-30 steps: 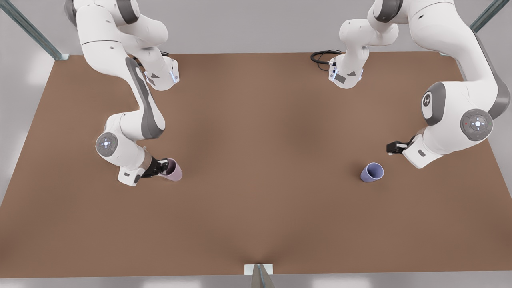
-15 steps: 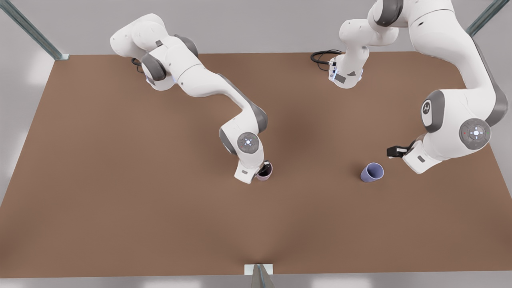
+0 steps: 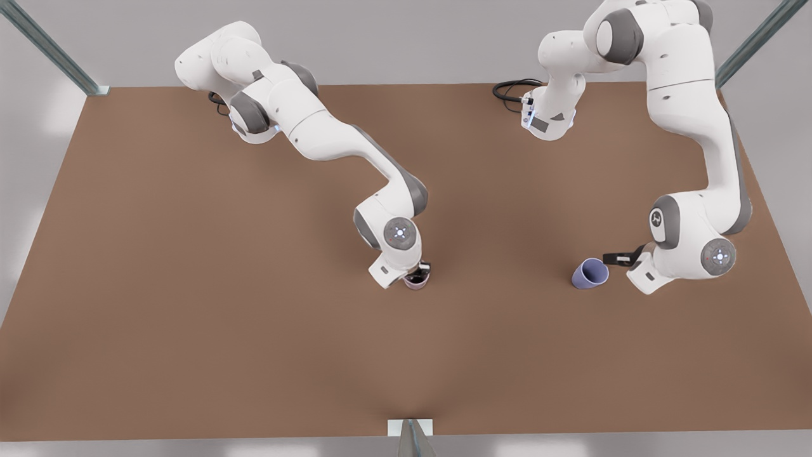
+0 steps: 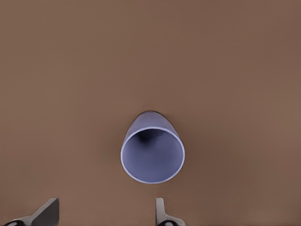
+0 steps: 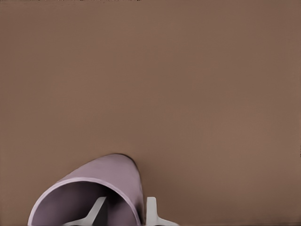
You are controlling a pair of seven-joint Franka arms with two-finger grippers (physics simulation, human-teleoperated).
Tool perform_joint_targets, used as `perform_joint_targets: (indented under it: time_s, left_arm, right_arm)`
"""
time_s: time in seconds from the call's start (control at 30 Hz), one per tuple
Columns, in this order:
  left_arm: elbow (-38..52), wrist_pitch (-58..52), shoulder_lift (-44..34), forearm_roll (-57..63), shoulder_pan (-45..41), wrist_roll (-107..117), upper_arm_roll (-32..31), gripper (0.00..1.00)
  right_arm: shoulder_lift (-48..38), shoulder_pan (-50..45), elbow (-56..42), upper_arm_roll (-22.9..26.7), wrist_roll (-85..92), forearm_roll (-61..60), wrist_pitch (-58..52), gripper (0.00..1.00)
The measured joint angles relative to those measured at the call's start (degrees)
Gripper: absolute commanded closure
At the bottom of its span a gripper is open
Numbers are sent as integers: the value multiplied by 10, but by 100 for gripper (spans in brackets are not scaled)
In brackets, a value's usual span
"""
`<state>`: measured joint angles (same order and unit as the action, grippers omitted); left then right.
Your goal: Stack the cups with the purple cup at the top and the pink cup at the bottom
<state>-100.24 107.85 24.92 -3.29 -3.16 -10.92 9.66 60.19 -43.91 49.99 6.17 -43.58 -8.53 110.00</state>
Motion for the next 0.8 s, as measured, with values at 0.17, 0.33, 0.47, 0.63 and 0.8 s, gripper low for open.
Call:
perform_joint_targets:
  time_s: [0.17, 0.33, 0.47, 0.63, 0.8]
  left_arm:
    - [-73, 106, -2, -2, 0, -23, 0, 0]
    - [-79, 173, 5, -3, 0, -42, 0, 0]
    - [-89, 200, 23, -3, 0, -54, -1, 0]
    - [-95, 216, 39, -3, -4, -66, -7, 55]
    - [-95, 223, 44, -1, -7, -71, -9, 68]
  right_arm:
    - [-30, -3, 31, 15, -41, -16, 1, 6]
    - [-180, 26, 150, 23, -65, -32, -1, 0]
    - [-345, 154, 294, 10, -45, -30, -24, 0]
    - [-470, 375, 380, -97, 36, 35, -81, 0]
    - [-474, 485, 351, -166, 121, 76, -130, 0]
